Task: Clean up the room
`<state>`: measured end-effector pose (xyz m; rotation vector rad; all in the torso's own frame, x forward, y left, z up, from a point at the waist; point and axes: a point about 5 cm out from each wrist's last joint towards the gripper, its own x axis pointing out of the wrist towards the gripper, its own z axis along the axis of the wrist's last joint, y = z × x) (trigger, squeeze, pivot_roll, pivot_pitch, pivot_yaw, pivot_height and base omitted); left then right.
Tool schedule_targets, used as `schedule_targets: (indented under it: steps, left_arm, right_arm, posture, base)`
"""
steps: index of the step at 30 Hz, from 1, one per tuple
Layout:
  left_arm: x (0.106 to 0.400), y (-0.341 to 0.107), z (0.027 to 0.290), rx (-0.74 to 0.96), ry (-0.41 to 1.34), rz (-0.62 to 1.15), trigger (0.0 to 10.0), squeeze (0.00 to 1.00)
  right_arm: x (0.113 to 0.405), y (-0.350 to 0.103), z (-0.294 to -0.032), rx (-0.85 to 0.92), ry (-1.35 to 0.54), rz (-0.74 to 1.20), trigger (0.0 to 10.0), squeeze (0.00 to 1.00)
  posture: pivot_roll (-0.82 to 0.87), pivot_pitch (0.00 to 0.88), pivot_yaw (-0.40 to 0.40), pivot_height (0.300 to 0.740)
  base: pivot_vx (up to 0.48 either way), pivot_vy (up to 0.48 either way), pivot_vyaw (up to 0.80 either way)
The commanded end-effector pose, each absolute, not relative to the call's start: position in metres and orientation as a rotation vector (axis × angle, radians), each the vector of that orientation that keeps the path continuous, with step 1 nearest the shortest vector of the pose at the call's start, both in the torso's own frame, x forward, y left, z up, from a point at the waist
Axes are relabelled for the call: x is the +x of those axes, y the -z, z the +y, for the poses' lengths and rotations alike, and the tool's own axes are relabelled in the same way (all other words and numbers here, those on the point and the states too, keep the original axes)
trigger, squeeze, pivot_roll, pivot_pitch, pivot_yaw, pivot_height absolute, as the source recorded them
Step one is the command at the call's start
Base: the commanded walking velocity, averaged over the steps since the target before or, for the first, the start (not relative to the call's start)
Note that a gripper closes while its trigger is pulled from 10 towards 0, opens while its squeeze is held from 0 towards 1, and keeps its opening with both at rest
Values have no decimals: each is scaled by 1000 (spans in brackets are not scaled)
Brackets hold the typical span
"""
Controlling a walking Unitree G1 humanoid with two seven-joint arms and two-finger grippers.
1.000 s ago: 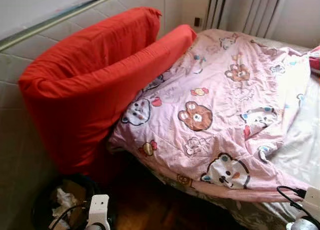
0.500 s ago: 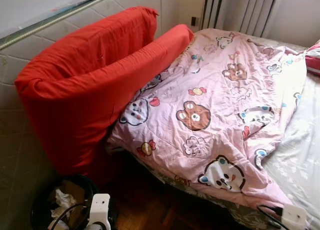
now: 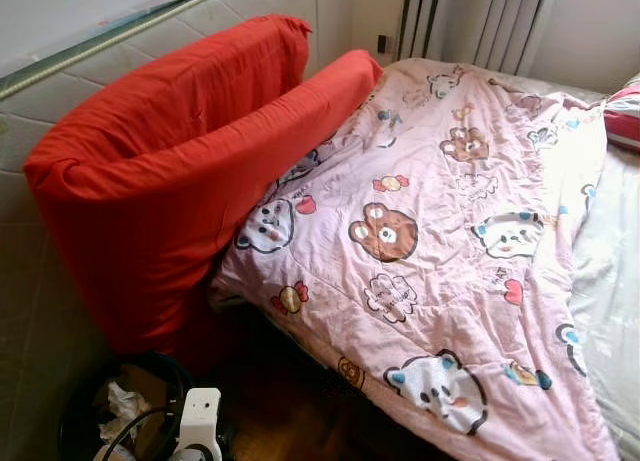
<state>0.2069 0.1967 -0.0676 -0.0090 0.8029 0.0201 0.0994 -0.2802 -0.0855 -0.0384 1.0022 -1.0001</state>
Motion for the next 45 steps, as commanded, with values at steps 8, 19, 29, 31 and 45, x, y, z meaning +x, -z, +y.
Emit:
schedule_targets:
  steps: [8, 19, 29, 31, 45]
  left_arm:
    - [205, 69, 193, 12, -1, 821, 10000, 0]
    - [207, 69, 190, 7, 3, 812, 10000, 0]
    - [206, 68, 196, 8, -12, 817, 10000, 0]
    - [207, 68, 196, 10, -12, 818, 10000, 0]
    - [206, 68, 198, 16, -17, 816, 10000, 0]
  right_arm:
    - [94, 97, -260, 3, 847, 1091, 10000, 0]
    - [59, 105, -260, -59, 832, 1295, 10000, 0]
    - [65, 108, -251, 78, 742, 1214, 10000, 0]
    - [69, 107, -251, 71, 719, 1197, 10000, 0]
    - [83, 103, -255, 43, 720, 1146, 10000, 1000]
  posture:
    - [-44, 53, 5, 740]
    - [-54, 62, 4, 740]
    - [-55, 79, 12, 740]
    - [-55, 82, 15, 740]
    - [-46, 95, 19, 740]
  base:
    - [0, 0, 0]
    - [0, 0, 0]
    - [0, 0, 0]
    - [0, 0, 0]
    - [0, 0, 0]
